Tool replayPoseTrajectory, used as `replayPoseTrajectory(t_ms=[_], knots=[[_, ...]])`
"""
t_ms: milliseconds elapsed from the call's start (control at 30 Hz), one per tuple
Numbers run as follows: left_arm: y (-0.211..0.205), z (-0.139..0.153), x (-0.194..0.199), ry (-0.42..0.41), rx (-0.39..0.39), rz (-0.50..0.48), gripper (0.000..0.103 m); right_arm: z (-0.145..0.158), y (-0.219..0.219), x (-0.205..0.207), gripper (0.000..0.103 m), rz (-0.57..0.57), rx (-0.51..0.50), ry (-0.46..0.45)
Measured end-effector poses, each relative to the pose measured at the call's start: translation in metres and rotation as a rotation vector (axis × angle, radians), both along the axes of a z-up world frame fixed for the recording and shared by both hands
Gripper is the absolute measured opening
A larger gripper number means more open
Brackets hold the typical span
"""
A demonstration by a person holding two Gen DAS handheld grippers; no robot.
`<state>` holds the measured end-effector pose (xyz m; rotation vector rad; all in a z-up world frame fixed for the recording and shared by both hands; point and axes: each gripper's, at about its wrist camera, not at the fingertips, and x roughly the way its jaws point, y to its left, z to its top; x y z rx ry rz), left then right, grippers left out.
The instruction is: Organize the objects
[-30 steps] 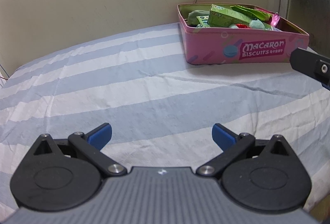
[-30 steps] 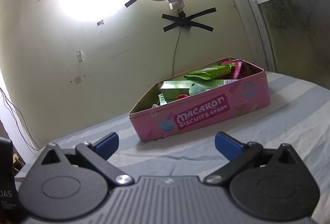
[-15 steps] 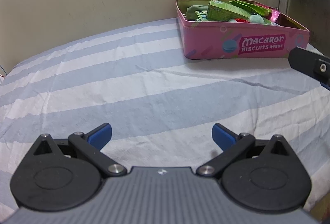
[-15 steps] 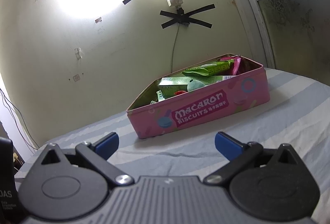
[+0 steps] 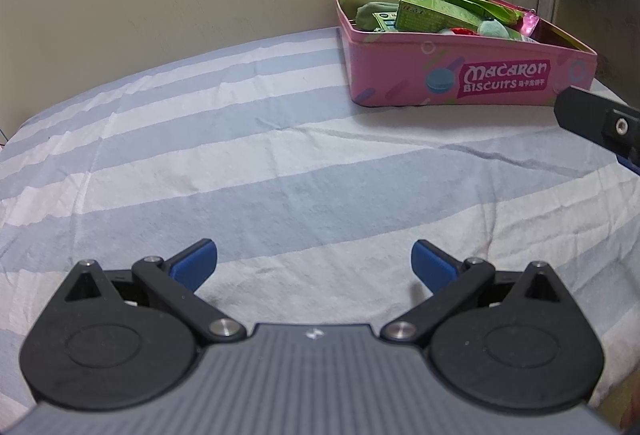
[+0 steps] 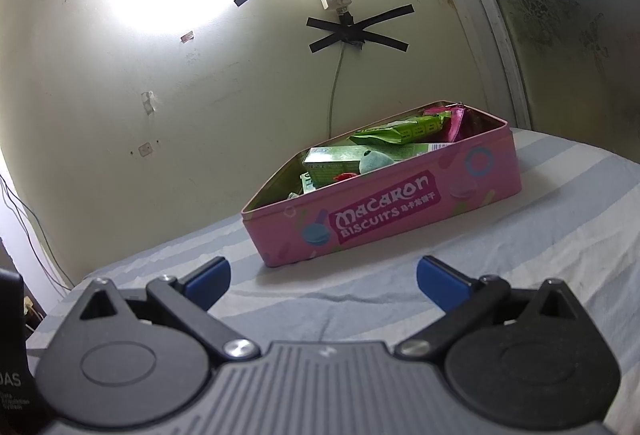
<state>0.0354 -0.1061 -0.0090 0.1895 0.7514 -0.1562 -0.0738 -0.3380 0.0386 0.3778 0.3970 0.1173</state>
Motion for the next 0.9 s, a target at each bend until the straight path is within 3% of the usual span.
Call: replayPoseTrajectory(t_ms=[900], knots=[[0.0012, -0.0025, 0.0041, 0.029, -0.013, 0.005, 0.103, -0.0037, 0.0052, 0.0026, 0.103, 0.003, -0.005, 0.015]])
